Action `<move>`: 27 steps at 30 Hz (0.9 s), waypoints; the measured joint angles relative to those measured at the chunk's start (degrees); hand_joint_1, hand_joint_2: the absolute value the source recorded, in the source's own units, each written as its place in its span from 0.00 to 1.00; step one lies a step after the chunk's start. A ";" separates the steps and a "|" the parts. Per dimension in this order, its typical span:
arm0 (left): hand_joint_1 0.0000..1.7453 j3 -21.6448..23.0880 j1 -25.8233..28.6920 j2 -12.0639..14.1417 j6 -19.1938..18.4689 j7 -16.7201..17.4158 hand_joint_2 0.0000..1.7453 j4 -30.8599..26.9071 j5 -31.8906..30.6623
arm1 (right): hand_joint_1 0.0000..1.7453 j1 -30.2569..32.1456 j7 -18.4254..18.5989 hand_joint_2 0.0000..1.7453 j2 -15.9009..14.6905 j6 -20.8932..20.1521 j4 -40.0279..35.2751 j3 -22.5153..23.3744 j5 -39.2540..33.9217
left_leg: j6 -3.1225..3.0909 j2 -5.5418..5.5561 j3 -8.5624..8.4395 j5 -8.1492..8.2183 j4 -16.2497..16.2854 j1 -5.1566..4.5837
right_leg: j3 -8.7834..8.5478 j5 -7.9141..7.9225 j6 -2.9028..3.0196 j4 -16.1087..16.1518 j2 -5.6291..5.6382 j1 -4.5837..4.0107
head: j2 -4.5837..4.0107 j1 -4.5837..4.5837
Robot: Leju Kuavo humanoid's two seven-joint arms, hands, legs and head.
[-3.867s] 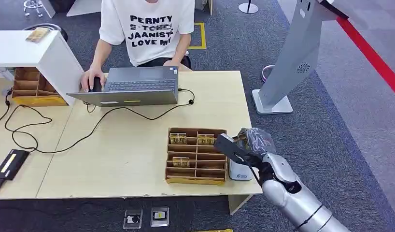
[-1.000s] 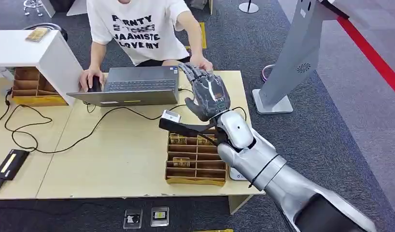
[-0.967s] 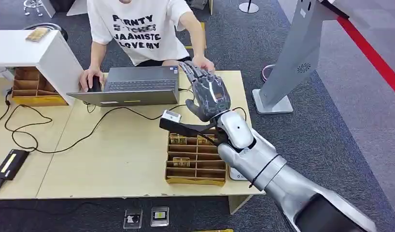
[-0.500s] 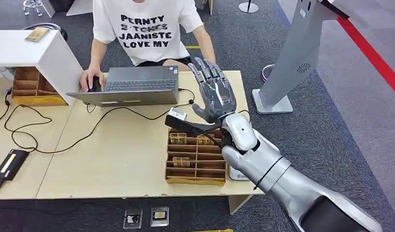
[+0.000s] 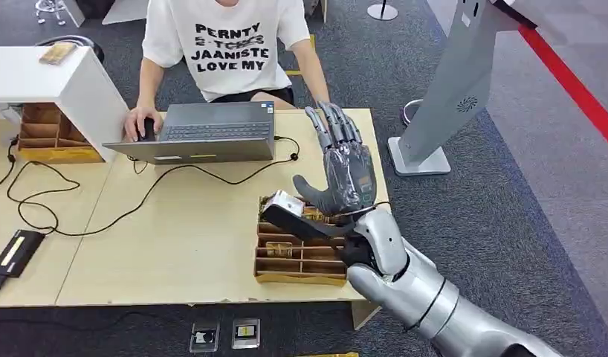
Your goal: Pass the card to the sensor for recognition and then transmit it.
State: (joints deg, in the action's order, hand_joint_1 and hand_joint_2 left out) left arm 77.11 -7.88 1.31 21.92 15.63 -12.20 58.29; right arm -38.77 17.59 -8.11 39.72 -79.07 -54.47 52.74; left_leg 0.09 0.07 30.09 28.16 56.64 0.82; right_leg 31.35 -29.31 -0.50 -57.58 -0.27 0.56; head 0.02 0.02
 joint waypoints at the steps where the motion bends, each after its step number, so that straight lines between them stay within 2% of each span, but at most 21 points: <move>1: 0.00 -0.02 0.05 0.02 0.04 0.00 0.00 0.00 0.31 | 0.00 1.22 0.02 1.00 -0.44 0.09 -1.55 0.53 0.11 | 0.00 0.00 0.00 0.00 0.00 0.00 | -0.01 0.00 0.00 0.00 0.00 0.00 | 0.00 -0.02; 8: 0.00 -0.04 0.34 0.09 0.04 -0.09 0.00 0.00 0.81 | 0.00 9.78 -0.04 1.00 -2.98 -1.86 -12.41 4.44 3.06 | 0.00 -0.02 0.00 0.00 0.00 0.01 | -0.01 0.00 0.00 0.00 0.00 -0.01 | 0.00 -0.02; 15: 0.00 -0.07 0.45 0.04 0.04 -0.20 0.00 0.00 0.94 | 0.02 15.72 0.28 1.00 -4.81 -4.52 -18.37 7.06 4.46 | 0.00 -0.02 0.01 0.00 0.00 0.01 | -0.01 0.00 0.00 0.00 0.00 0.00 | 0.00 -0.02; 16: 0.00 -0.07 0.46 0.04 0.04 -0.22 0.00 0.00 0.92 | 0.06 16.63 0.81 1.00 -5.01 -5.18 -18.85 7.46 4.99 | 0.00 -0.02 0.01 0.00 0.00 0.00 | -0.02 0.00 0.00 0.00 0.00 0.00 | 0.00 0.00; 18: 0.00 -0.07 0.46 0.02 0.04 -0.26 0.00 0.00 0.77 | 0.28 18.42 1.53 1.00 -5.51 -6.14 -19.70 8.11 5.75 | 0.00 -0.02 0.01 0.01 0.00 0.00 | -0.02 0.00 0.00 0.00 0.00 0.01 | 0.00 0.02; 20: 0.00 -0.07 0.46 0.02 0.00 -0.44 0.00 0.00 0.48 | 0.44 20.09 2.05 1.00 -6.01 -7.12 -20.60 8.98 6.64 | 0.00 -0.02 0.01 0.01 0.00 0.00 | -0.02 0.00 0.00 0.00 0.00 0.01 | 0.00 0.00; 21: 0.00 -0.07 0.45 0.02 -0.02 -0.55 0.00 0.00 0.37 | 0.74 20.87 2.36 1.00 -6.17 -7.63 -21.01 9.33 7.10 | 0.00 -0.02 0.01 0.01 0.00 0.00 | -0.01 0.00 0.00 0.00 0.00 0.01 | 0.00 0.00; 22: 0.00 -0.07 0.45 0.02 -0.07 -0.66 0.00 0.00 0.29 | 0.88 21.64 2.54 1.00 -6.32 -8.18 -21.41 9.62 7.74 | 0.00 -0.02 0.01 0.01 0.00 0.00 | -0.01 0.00 0.00 0.00 0.00 0.01 | 0.00 0.00; 23: 0.00 -0.07 0.45 0.02 -0.13 -0.79 0.00 0.00 0.24 | 0.88 22.40 2.73 1.00 -6.45 -8.77 -21.82 9.88 8.41 | 0.00 -0.02 0.01 0.01 0.00 0.00 | -0.01 0.00 0.00 0.00 0.00 0.00 | 0.00 0.00; 24: 0.00 -0.07 0.45 0.02 -0.20 -0.85 0.00 0.00 0.18 | 0.93 23.20 2.91 1.00 -6.52 -9.23 -22.22 10.26 8.79 | 0.00 -0.02 0.01 0.01 -0.01 0.00 | -0.01 0.00 0.00 0.00 0.00 0.00 | 0.00 -0.02; 27: 0.00 -0.07 0.46 0.02 -0.50 -1.11 0.00 0.00 -0.22 | 0.92 25.44 3.37 1.00 -6.82 -10.21 -23.22 10.93 9.46 | 0.02 -0.02 0.01 0.03 -0.01 0.01 | -0.01 0.00 0.00 0.00 0.00 0.00 | 0.00 0.00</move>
State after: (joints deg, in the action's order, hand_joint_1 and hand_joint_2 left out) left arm 77.05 -7.42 1.33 21.42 14.51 -12.20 58.07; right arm -13.34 20.96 -14.93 29.51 -102.29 -43.54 62.21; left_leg 0.11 0.05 30.11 28.19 56.63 0.83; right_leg 31.34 -29.31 -0.49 -57.58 -0.27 0.56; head 0.02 0.02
